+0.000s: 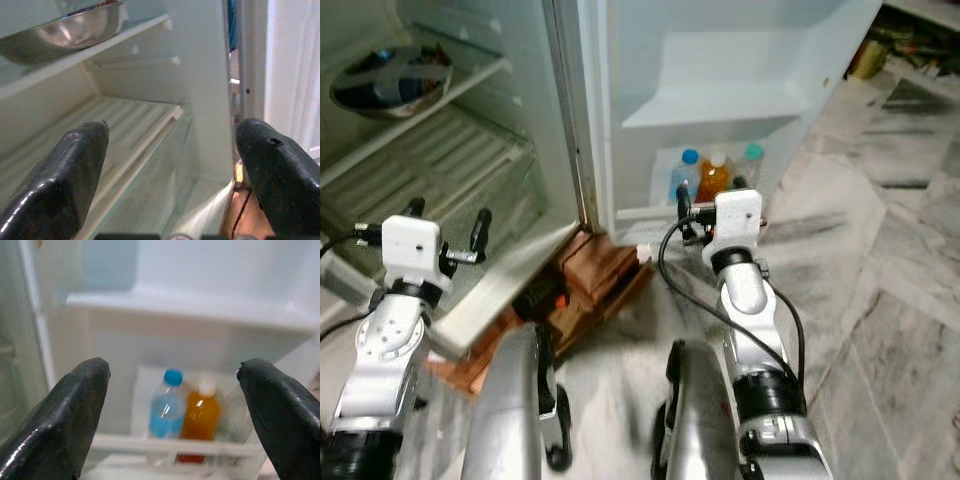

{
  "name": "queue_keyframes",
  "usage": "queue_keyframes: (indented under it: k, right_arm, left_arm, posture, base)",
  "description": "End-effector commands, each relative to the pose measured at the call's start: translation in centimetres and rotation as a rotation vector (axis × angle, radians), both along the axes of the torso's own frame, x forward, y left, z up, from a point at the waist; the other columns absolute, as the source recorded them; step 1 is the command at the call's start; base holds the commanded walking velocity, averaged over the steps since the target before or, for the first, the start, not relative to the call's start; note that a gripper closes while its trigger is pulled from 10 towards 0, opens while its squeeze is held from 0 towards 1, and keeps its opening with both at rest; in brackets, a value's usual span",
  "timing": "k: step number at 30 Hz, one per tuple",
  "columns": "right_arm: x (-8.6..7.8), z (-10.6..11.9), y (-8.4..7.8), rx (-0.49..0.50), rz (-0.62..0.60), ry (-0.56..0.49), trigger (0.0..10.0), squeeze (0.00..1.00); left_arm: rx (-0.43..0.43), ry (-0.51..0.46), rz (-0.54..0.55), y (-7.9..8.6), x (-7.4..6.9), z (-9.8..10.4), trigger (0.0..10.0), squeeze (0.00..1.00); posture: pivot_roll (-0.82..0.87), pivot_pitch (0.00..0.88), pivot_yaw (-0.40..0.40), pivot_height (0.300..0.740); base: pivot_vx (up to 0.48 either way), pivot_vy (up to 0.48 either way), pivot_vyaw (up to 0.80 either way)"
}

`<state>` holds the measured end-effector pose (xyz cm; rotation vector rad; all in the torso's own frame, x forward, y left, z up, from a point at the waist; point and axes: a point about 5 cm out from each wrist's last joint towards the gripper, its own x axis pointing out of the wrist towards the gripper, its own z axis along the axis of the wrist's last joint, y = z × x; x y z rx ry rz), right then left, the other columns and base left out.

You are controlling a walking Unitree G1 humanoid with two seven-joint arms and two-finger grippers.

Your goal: Restocking fridge

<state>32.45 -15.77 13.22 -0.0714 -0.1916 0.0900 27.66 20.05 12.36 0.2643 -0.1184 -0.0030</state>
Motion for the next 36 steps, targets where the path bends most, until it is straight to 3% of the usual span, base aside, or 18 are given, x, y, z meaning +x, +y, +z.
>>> queue_keyframes:
  k: [1, 7, 12, 15, 16, 20, 24, 28, 36]
  right_arm:
    - [0.0, -0.1, -0.4, 0.032, -0.016, 0.026, 10.0, 0.0]
    - [-1.1, -2.0, 0.3, 0.019, 0.11, 0.135, 10.0, 0.0]
    - [-3.2, -4.2, -0.9, 0.016, 0.088, 0.228, 10.0, 0.0]
    - [-4.1, -4.4, -0.9, 0.015, 0.093, 0.228, 10.0, 0.0]
    - [-5.1, -4.9, -0.8, 0.021, 0.077, 0.234, 10.0, 0.0]
    - [-6.4, -5.3, -1.0, 0.035, 0.029, 0.218, 10.0, 0.0]
    - [-8.0, -6.4, -2.3, 0.027, -0.098, 0.219, 10.0, 0.0]
    - [-8.2, -6.5, -2.1, 0.021, -0.082, 0.234, 10.0, 0.0]
    - [-6.6, -5.3, -0.8, -0.004, 0.026, 0.224, 10.0, 0.0]
  left_arm:
    - [0.009, 0.008, 0.016, 0.2, -0.2, -0.5, 10.0, 0.0]
    - [0.007, 0.091, -0.014, 0.5, -1.5, -3.0, 10.0, 0.0]
    - [-0.006, 0.118, -0.029, -0.2, -1.8, -4.2, 10.0, 0.0]
    - [-0.009, 0.112, -0.03, -0.4, -1.9, -4.2, 10.0, 0.0]
    - [-0.006, 0.103, -0.027, -0.4, -2.0, -4.3, 10.0, 0.0]
    - [-0.006, 0.096, 0.002, 0.0, -2.4, -4.5, 10.0, 0.0]
    - [0.006, 0.082, 0.038, 0.4, -2.6, -4.4, 10.0, 0.0]
    - [0.027, 0.069, 0.02, 0.0, -2.3, -4.1, 10.0, 0.0]
    - [0.019, 0.056, -0.003, -0.8, -1.5, -3.8, 10.0, 0.0]
  posture:
    - [0.1, 0.092, -0.034, 0.652]
    - [0.07, 0.023, -0.031, 0.692]
    - [0.07, 0.0, -0.035, 0.727]
    - [0.06, 0.0, -0.035, 0.737]
    - [0.06, 0.0, -0.038, 0.74]
    - [0.06, 0.0, -0.033, 0.74]
    - [0.05, 0.0, -0.024, 0.74]
    - [0.05, 0.0, -0.016, 0.74]
    - [0.05, 0.0, -0.007, 0.74]
  base:
    - [0.0, 0.0, 0.0]
    - [0.0, 0.0, 0.0]
    - [0.0, 0.0, 0.0]
    - [0.0, 0.0, 0.0]
    - [0.0, 0.0, 0.0]
    - [0.0, 0.0, 0.0]
    - [0.0, 0.0, 0.0]
    - [0.0, 0.0, 0.0]
    - [0.0, -0.343, 0.0]
